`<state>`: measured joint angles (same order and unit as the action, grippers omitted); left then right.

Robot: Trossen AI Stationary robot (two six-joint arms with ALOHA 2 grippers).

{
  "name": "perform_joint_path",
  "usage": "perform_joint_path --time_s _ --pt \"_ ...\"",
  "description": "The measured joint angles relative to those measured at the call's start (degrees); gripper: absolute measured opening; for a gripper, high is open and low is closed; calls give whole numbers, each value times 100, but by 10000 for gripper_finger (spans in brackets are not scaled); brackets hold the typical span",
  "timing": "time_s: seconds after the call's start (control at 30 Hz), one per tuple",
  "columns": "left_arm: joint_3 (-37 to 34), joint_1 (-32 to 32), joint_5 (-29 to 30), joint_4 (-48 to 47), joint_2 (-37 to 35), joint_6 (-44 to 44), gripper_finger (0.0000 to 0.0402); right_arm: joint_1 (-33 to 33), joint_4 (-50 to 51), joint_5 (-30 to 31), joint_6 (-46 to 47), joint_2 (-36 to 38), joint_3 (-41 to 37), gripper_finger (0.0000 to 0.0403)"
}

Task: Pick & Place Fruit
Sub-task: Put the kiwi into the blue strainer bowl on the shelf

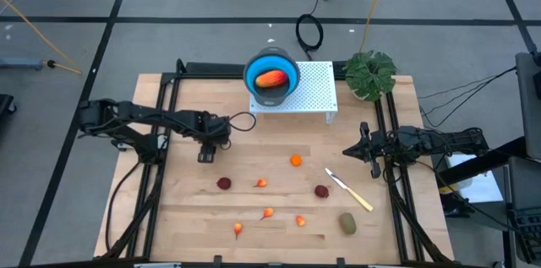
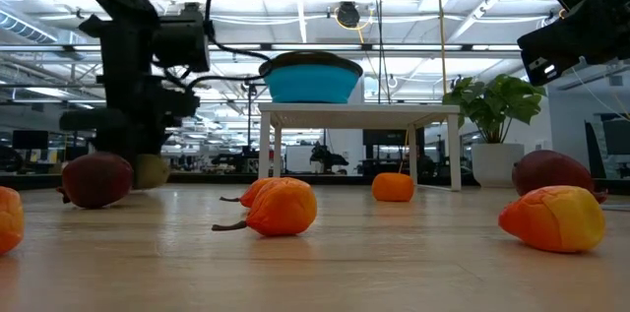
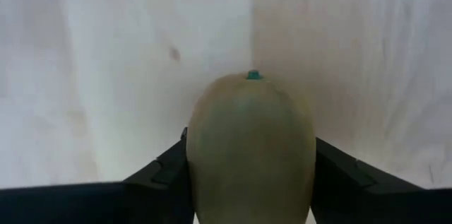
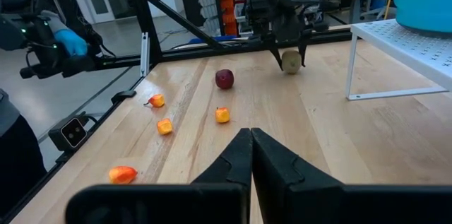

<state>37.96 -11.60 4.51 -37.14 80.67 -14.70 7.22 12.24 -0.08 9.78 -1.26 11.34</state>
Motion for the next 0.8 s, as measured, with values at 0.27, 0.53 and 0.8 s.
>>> perform_joint_path --time_s 0.27,0.53,0.8 --pt "851 19 170 -985 -3 127 196 -1 1 0 0 1 -1 0" --pt "1895 359 145 -1977 -5 149 203 0 -1 0 0 0 -1 0" --pt "2617 756 -7 -2436 -11 189 194 -1 1 0 -20 0 -1 0"
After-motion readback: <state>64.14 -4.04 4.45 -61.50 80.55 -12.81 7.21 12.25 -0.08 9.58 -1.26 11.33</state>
